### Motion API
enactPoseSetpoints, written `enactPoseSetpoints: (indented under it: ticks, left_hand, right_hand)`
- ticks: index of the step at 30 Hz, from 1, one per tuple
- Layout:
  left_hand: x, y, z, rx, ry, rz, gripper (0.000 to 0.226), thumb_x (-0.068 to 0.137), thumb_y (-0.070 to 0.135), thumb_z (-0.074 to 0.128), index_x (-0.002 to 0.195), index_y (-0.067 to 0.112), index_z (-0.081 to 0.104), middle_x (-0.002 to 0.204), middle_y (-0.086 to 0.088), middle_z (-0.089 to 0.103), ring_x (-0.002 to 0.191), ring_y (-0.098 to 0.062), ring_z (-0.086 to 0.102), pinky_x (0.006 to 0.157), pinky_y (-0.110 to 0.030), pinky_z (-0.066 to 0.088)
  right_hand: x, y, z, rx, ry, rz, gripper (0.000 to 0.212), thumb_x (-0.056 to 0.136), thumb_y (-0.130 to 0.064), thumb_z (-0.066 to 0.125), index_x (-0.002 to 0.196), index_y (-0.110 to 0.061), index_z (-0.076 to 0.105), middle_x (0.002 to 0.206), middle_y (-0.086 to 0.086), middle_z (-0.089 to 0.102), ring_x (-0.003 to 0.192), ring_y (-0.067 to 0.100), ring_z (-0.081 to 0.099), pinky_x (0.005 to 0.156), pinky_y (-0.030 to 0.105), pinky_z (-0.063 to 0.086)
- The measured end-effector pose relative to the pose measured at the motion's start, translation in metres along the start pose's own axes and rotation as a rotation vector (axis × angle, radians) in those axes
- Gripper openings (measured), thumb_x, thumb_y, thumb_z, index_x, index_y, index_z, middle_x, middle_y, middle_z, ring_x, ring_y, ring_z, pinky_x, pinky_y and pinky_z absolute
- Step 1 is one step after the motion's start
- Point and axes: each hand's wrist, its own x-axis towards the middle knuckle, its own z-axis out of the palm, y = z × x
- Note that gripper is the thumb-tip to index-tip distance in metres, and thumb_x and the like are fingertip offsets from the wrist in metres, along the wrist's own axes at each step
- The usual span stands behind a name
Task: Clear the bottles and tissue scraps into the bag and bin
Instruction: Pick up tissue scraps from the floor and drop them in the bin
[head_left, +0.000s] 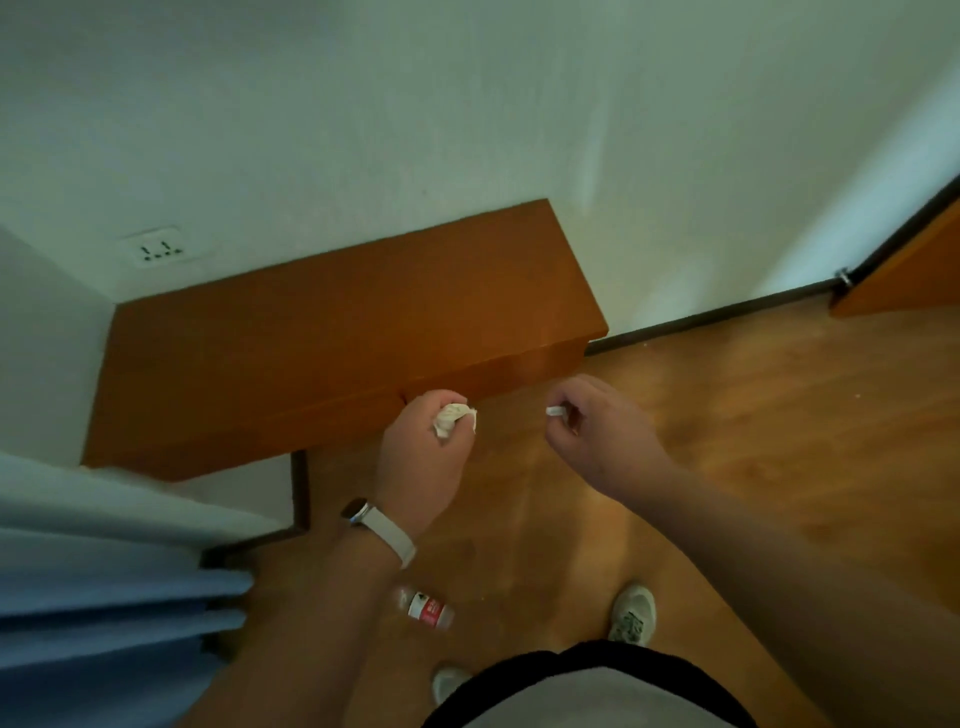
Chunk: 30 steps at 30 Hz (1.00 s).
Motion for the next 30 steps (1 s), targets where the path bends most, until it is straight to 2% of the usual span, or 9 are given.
enactPoseSetpoints:
  ticks: [8, 11, 13, 16, 20, 22, 27, 30]
  left_hand:
    - [0.049, 0.146, 0.108, 0.038, -0.087, 0.063, 0.01, 0.094, 0.033, 0.056, 0.102, 0.03, 0.062, 0.091, 0.015, 0.062, 0.083, -0.006, 0.058, 0.068, -0.021, 0.049]
    - [0.066, 0.196, 0.15, 0.04, -0.136, 0.125, 0.011, 0.094, 0.033, 0.058, 0.104, 0.031, 0.061, 0.092, 0.017, 0.062, 0.085, -0.004, 0.058, 0.07, -0.022, 0.051]
    - [0.074, 0.226, 0.175, 0.009, -0.161, 0.187, 0.008, 0.093, 0.028, 0.06, 0.101, 0.029, 0.062, 0.09, 0.016, 0.062, 0.083, -0.003, 0.058, 0.068, -0.019, 0.048]
    - [0.085, 0.269, 0.207, -0.014, -0.184, 0.308, 0.011, 0.09, 0.019, 0.062, 0.089, 0.03, 0.061, 0.081, 0.016, 0.062, 0.079, -0.002, 0.057, 0.064, -0.012, 0.04]
    - [0.107, 0.316, 0.25, -0.016, -0.255, 0.406, 0.011, 0.089, 0.019, 0.063, 0.086, 0.03, 0.061, 0.081, 0.015, 0.062, 0.079, -0.006, 0.058, 0.068, -0.021, 0.044]
    - [0.118, 0.334, 0.269, -0.036, -0.285, 0.447, 0.011, 0.088, 0.021, 0.063, 0.087, 0.031, 0.061, 0.08, 0.016, 0.063, 0.079, -0.003, 0.058, 0.067, -0.017, 0.043]
    - [0.147, 0.37, 0.314, -0.059, -0.406, 0.538, 0.011, 0.09, 0.019, 0.061, 0.087, 0.029, 0.06, 0.081, 0.017, 0.062, 0.079, 0.001, 0.057, 0.065, -0.004, 0.039]
    - [0.176, 0.389, 0.347, -0.085, -0.474, 0.566, 0.012, 0.09, 0.019, 0.062, 0.09, 0.03, 0.06, 0.081, 0.022, 0.06, 0.081, 0.006, 0.057, 0.065, -0.001, 0.037]
  right_hand:
    - [0.003, 0.135, -0.127, 0.04, 0.149, 0.085, 0.003, 0.091, -0.022, 0.06, 0.092, -0.025, 0.058, 0.084, -0.012, 0.054, 0.074, 0.004, 0.052, 0.061, 0.012, 0.037]
    - [-0.003, 0.187, -0.168, 0.019, 0.216, 0.14, 0.004, 0.091, -0.023, 0.058, 0.093, -0.022, 0.061, 0.085, -0.01, 0.056, 0.076, 0.009, 0.056, 0.065, 0.022, 0.05]
    - [-0.009, 0.215, -0.192, 0.023, 0.276, 0.179, 0.005, 0.09, -0.023, 0.057, 0.092, -0.02, 0.061, 0.084, -0.009, 0.057, 0.075, 0.011, 0.057, 0.066, 0.027, 0.053]
    - [-0.022, 0.248, -0.223, 0.041, 0.349, 0.251, 0.002, 0.09, -0.022, 0.057, 0.091, -0.022, 0.06, 0.083, -0.009, 0.057, 0.074, 0.009, 0.057, 0.066, 0.027, 0.052]
    - [-0.038, 0.284, -0.257, 0.063, 0.44, 0.343, 0.006, 0.092, -0.02, 0.056, 0.088, -0.019, 0.061, 0.083, -0.005, 0.059, 0.075, 0.01, 0.056, 0.065, 0.025, 0.05]
    - [-0.043, 0.301, -0.27, 0.071, 0.484, 0.4, 0.006, 0.091, -0.02, 0.056, 0.088, -0.019, 0.061, 0.082, -0.005, 0.059, 0.074, 0.009, 0.056, 0.062, 0.021, 0.047]
    - [-0.042, 0.341, -0.293, 0.059, 0.565, 0.512, 0.008, 0.088, -0.02, 0.059, 0.081, -0.025, 0.059, 0.075, -0.007, 0.056, 0.068, 0.009, 0.054, 0.059, 0.027, 0.045]
    - [-0.029, 0.367, -0.309, 0.046, 0.626, 0.579, 0.007, 0.086, -0.019, 0.06, 0.081, -0.023, 0.059, 0.077, -0.006, 0.058, 0.068, 0.01, 0.055, 0.059, 0.028, 0.045]
